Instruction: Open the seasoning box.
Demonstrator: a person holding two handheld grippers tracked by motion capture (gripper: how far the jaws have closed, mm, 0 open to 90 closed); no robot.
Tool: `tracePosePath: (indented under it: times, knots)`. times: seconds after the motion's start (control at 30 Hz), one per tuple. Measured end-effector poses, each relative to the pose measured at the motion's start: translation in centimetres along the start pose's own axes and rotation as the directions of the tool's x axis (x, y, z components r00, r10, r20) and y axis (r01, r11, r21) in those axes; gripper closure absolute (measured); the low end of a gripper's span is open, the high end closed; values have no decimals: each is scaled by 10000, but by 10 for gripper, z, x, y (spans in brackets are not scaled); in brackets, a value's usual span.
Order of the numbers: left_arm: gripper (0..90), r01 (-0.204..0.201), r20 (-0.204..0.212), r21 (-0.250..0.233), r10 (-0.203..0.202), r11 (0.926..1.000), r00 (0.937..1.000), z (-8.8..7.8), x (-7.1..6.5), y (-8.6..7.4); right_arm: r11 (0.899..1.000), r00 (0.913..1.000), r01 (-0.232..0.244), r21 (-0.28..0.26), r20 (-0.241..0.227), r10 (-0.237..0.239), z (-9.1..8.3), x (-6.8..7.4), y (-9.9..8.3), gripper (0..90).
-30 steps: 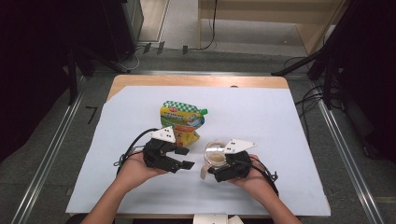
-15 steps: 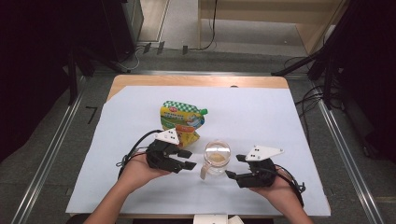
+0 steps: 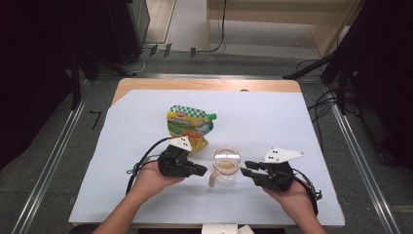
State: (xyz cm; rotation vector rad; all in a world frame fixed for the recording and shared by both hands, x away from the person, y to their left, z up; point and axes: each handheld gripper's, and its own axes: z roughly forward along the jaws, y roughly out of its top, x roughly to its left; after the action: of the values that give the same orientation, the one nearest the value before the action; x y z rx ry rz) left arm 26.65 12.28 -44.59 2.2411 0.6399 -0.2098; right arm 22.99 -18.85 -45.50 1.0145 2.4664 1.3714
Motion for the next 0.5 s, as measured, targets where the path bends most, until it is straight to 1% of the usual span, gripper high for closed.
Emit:
tracePosePath:
  times: [0.03, 0.13, 0.23, 0.33, 0.43, 0.47, 0.5]
  knots:
    - [880, -80, 0, -78, 80, 9999, 10000, 1, -1, 0, 10000, 10000, -38, -4, 43, 38, -1, 0, 0, 790]
    - [880, -265, -68, -17, 265, 9996, 9996, 4, -3, 1, 10000, 9998, 54, -83, 201, -52, -3, 0, 0, 900]
    - [880, -341, -205, 104, 343, 9994, 9992, 8, -5, 2, 9999, 9999, 46, -96, 149, -45, -2, 0, 1, 900]
    - [877, -376, -152, -1, 376, 9993, 9992, 10, -5, 2, 10000, 9999, 92, -10, 79, -92, 0, 0, 2, 900]
    - [871, -536, -130, 69, 537, 9985, 9985, 13, -7, 2, 9998, 9999, 156, -82, 52, -155, 1, 1, 3, 900]
    - [870, -568, -248, 91, 570, 9983, 9981, 14, -9, 3, 9998, 9999, 165, -58, 25, -165, 1, 1, 3, 900]
    - [871, -583, -275, 87, 586, 9983, 9979, 14, -9, 3, 9999, 9999, 146, -10, 16, -146, 2, 1, 3, 900]
